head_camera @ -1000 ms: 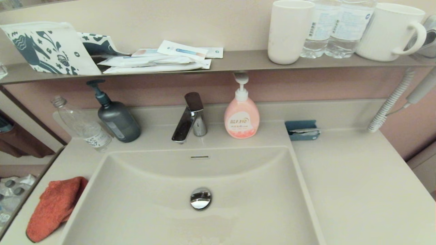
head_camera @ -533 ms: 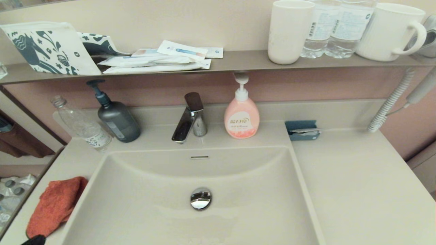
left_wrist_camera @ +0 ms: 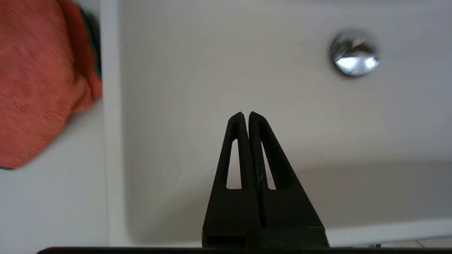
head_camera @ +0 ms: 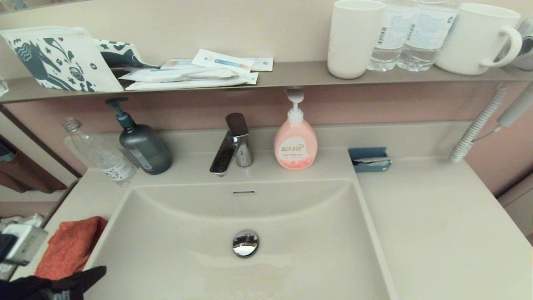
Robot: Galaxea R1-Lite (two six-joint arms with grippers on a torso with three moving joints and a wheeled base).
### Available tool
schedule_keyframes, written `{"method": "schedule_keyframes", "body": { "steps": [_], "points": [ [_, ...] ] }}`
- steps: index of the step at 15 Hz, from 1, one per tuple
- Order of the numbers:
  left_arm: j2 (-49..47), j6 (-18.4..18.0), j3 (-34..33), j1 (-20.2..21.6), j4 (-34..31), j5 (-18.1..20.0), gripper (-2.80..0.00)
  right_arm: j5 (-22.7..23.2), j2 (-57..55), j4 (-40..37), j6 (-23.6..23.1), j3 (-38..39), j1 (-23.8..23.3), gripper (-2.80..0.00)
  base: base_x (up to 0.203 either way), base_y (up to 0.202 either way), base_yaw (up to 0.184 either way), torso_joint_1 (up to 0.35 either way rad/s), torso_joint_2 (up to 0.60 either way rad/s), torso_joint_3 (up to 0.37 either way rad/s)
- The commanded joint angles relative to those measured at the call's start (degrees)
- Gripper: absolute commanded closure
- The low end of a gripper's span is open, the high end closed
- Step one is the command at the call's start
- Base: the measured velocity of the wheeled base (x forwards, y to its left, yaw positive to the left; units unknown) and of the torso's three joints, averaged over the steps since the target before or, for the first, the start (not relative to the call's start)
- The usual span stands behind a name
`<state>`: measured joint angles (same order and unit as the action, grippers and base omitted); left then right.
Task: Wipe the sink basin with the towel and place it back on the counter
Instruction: Pick up the cloth
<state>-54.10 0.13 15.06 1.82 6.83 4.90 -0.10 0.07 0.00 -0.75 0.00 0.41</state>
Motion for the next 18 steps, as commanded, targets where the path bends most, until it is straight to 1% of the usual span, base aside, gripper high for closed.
{"method": "schedule_keyframes", "body": {
  "steps": [1, 4, 5, 7, 8, 9, 10, 11, 12, 14, 16, 17, 18],
  "points": [
    [-10.93, -0.13, 1.62, 1.38, 0.05, -0.09, 0.0, 0.01, -0.07, 0.0, -0.04, 0.0, 0.02, 0.0, 0.0, 0.0, 0.0, 0.0, 0.0, 0.0],
    [-21.44, -0.92, 7.26, 6.58, 0.05, -0.2, 0.0, 0.01, -0.07, 0.0, -0.04, 0.0, 0.02, 0.0, 0.0, 0.0, 0.0, 0.0, 0.0, 0.0],
    [-23.3, -2.3, 9.72, 8.81, 0.04, -0.25, 0.0, 0.01, -0.07, 0.0, -0.04, 0.0, 0.02, 0.0, 0.0, 0.0, 0.0, 0.0, 0.0, 0.0],
    [-22.83, -6.95, 12.46, 12.27, -0.68, -0.43, 0.0, 0.01, -0.07, 0.0, -0.04, 0.0, 0.02, 0.0, 0.0, 0.0, 0.0, 0.0, 0.0, 0.0],
    [-21.26, -8.32, 13.59, 13.51, -2.34, -0.48, 0.0, 0.01, -0.07, 0.0, -0.04, -0.06, 0.02, 0.0, 0.0, 0.0, 0.0, 0.0, 0.0, 0.0],
    [-18.56, -9.15, 15.19, 14.67, -6.19, -0.47, 0.0, 0.01, -0.07, 0.0, -0.04, 0.0, 0.02, 0.0, 0.0, 0.0, 0.0, 0.0, 0.0, 0.0],
    [-15.64, -9.57, 17.28, 15.86, -10.99, -0.29, -2.8, 0.01, -0.07, 0.0, -0.04, 0.0, 0.02, 0.0, 0.0, 0.0, 0.0, 0.0, 0.0, 0.0],
    [-13.11, -9.85, 19.64, 17.44, -15.05, 0.18, -2.8, 0.01, -0.07, 0.0, -0.04, 0.0, 0.02, 0.0, 0.0, 0.0, 0.0, 0.0, 0.0, 0.0],
    [-12.02, -10.26, 20.88, 18.96, -16.64, 0.7, -2.8, 0.01, -0.07, 0.0, -0.04, 0.0, 0.02, 0.0, 0.0, 0.0, 0.0, 0.0, 0.0, 0.0],
    [-12.7, -11.68, 20.96, 21.33, -17.02, 1.09, -2.8, 0.01, -0.07, 0.0, -0.04, 0.0, 0.02, 0.0, 0.0, 0.0, 0.0, 0.0, 0.0, 0.0],
    [-16.02, -12.08, 20.71, 23.17, -16.78, 1.79, -2.8, 0.01, -0.07, 0.0, -0.04, 0.0, 0.02, 0.0, 0.0, 0.0, 0.0, 0.0, 0.0, 0.0],
    [-18.85, -13.22, 20.63, 25.43, -15.85, 2.92, -2.8, 0.01, -0.07, 0.0, -0.04, 0.0, 0.02, 0.0, 0.0, 0.0, 0.0, 0.0, 0.0, 0.0],
    [-20.72, -15.67, 20.43, 28.91, -14.39, 4.94, -2.8, 0.01, -0.07, 0.0, -0.04, 0.0, 0.02, 0.0, 0.0, 0.0, 0.0, 0.0, 0.0, 0.0]
  ]
}}
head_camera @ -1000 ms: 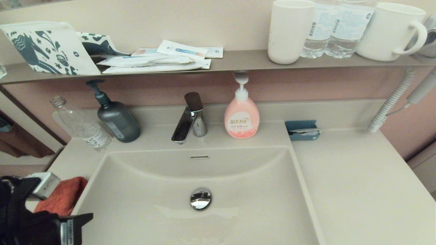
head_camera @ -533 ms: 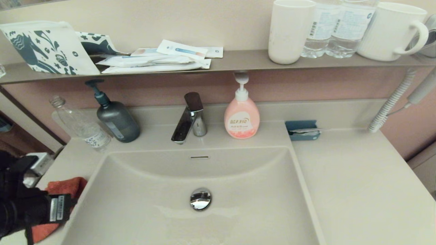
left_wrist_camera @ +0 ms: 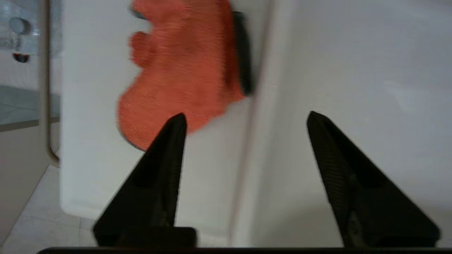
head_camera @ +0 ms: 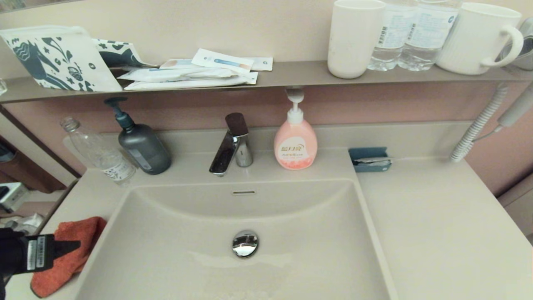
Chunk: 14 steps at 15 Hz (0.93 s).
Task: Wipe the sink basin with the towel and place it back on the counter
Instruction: Pick up the cloth
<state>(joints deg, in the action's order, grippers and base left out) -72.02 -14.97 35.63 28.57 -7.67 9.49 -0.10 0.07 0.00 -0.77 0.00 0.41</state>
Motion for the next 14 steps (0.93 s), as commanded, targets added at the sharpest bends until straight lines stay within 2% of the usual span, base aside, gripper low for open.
{"method": "schedule_keyframes", "body": {
  "steps": [1, 2, 3, 5, 7, 11, 14],
  "points": [
    [-3.83, -3.71, -0.29, 5.47, 1.12, 3.61, -2.8, 0.01, -0.07, 0.0, -0.02, 0.0, 0.02, 0.0, 0.0, 0.0, 0.0, 0.0, 0.0, 0.0],
    [-4.27, -7.35, -0.26, 8.62, 1.59, 8.75, -2.8, 0.01, -0.07, 0.0, -0.02, 0.0, 0.02, 0.0, 0.0, 0.0, 0.0, 0.0, 0.0, 0.0],
    [-4.84, -10.18, -0.09, 10.11, 1.73, 12.33, -2.8, 0.01, -0.07, 0.0, -0.02, -0.08, 0.02, 0.0, 0.0, 0.0, 0.0, 0.0, 0.0, 0.0],
    [-7.79, -12.26, 0.17, 10.81, 1.93, 12.84, -2.8, 0.01, -0.07, 0.0, -0.02, 0.0, 0.02, 0.0, 0.0, 0.0, 0.0, 0.0, 0.0, 0.0],
    [-10.11, -14.69, 1.07, 11.49, 1.74, 15.55, -2.8, 0.01, -0.07, 0.0, -0.02, 0.0, 0.02, 0.0, 0.0, 0.0, 0.0, 0.0, 0.0, 0.0],
    [-15.73, -19.93, 4.27, 12.29, 1.72, 17.47, -2.8, 0.01, -0.07, 0.0, -0.02, 0.0, 0.02, 0.0, 0.0, 0.0, 0.0, 0.0, 0.0, 0.0],
    [-18.6, -26.08, 4.91, 14.18, 1.87, 18.26, -2.8, 0.01, -0.07, 0.0, -0.02, -0.08, 0.02, 0.0, 0.0, 0.0, 0.0, 0.0, 0.0, 0.0]
  ]
}}
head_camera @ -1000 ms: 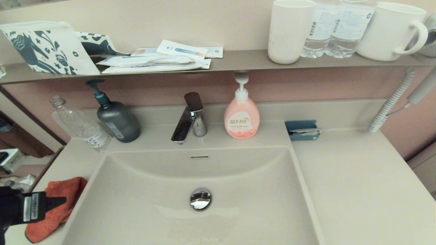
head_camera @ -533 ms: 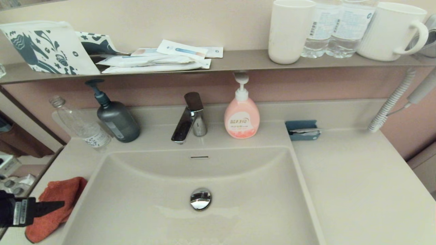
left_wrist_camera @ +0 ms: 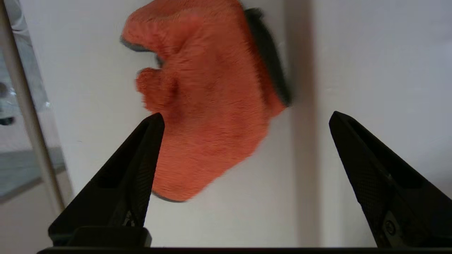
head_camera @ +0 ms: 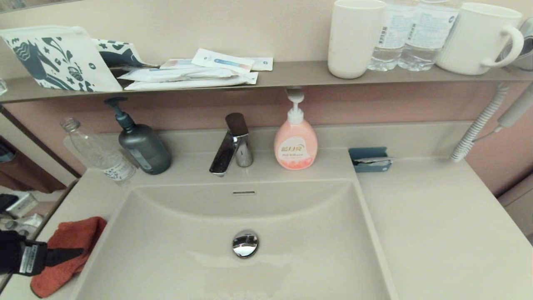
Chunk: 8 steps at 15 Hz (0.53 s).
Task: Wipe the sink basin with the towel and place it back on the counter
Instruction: Pick up the cloth
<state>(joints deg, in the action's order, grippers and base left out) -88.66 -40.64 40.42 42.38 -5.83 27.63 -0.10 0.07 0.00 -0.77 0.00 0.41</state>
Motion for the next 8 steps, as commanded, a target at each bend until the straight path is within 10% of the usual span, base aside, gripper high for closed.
{"method": "schedule_keyframes", "body": {
  "steps": [1, 8],
  "points": [
    [-2.9, -1.79, 1.58, 1.46, -0.03, 0.14, -2.8, -0.01, -0.07, 0.0, -0.02, -0.03, 0.02, 0.0, 0.0, 0.0, 0.0, 0.0, 0.0, 0.0],
    [-8.02, -5.61, 5.64, 4.66, -0.26, 2.94, -2.8, 0.01, -0.07, 0.0, -0.02, 0.0, 0.02, 0.0, 0.0, 0.0, 0.0, 0.0, 0.0, 0.0]
  ]
}}
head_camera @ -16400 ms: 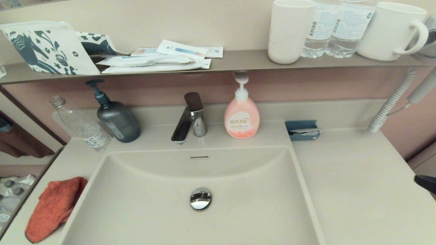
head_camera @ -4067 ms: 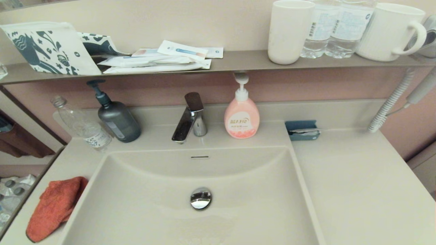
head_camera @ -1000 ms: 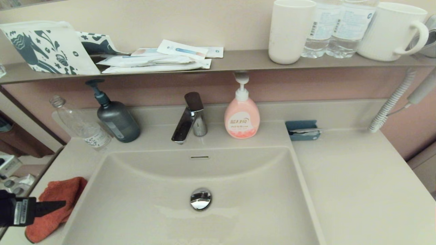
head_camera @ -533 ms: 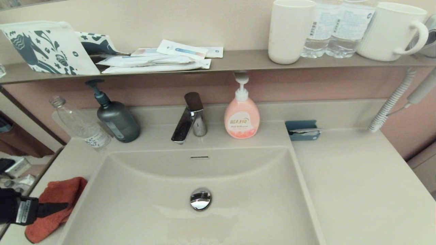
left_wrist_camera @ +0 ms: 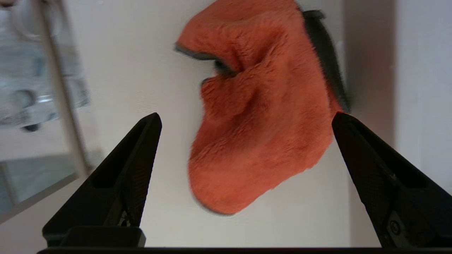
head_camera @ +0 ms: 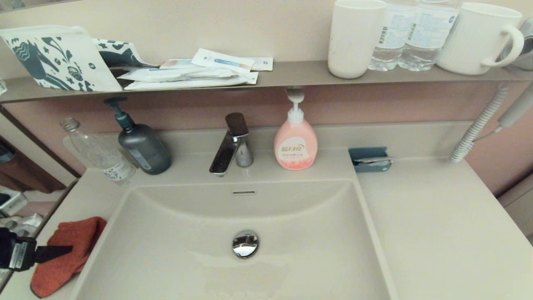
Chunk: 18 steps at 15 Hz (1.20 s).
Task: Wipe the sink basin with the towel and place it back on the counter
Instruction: Pick up the cloth
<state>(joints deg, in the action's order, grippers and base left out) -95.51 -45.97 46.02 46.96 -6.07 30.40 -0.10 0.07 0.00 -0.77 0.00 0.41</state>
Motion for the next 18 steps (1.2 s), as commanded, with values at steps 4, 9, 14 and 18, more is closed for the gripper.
{"method": "schedule_keyframes", "body": {
  "steps": [4, 9, 14, 18],
  "points": [
    [-3.2, 0.0, 0.66, -0.01, -1.31, 3.36, -2.8, 0.01, -0.07, 0.0, -0.02, -0.06, 0.02, 0.0, 0.0, 0.0, 0.0, 0.0, 0.0, 0.0],
    [-6.17, 0.0, 1.88, -0.02, -1.03, 6.4, 0.0, 0.01, -0.07, 0.0, -0.02, 0.0, 0.02, 0.0, 0.0, 0.0, 0.0, 0.0, 0.0, 0.0],
    [-6.08, 0.07, 2.63, 0.17, -1.18, 8.09, 0.0, 0.01, -0.07, 0.0, -0.02, 0.0, 0.02, 0.0, 0.0, 0.0, 0.0, 0.0, 0.0, 0.0],
    [-3.78, 0.63, 2.61, 0.47, -2.0, 9.07, 0.0, 0.01, -0.07, 0.0, -0.02, 0.0, 0.02, 0.0, 0.0, 0.0, 0.0, 0.0, 0.0, 0.0]
  ]
}}
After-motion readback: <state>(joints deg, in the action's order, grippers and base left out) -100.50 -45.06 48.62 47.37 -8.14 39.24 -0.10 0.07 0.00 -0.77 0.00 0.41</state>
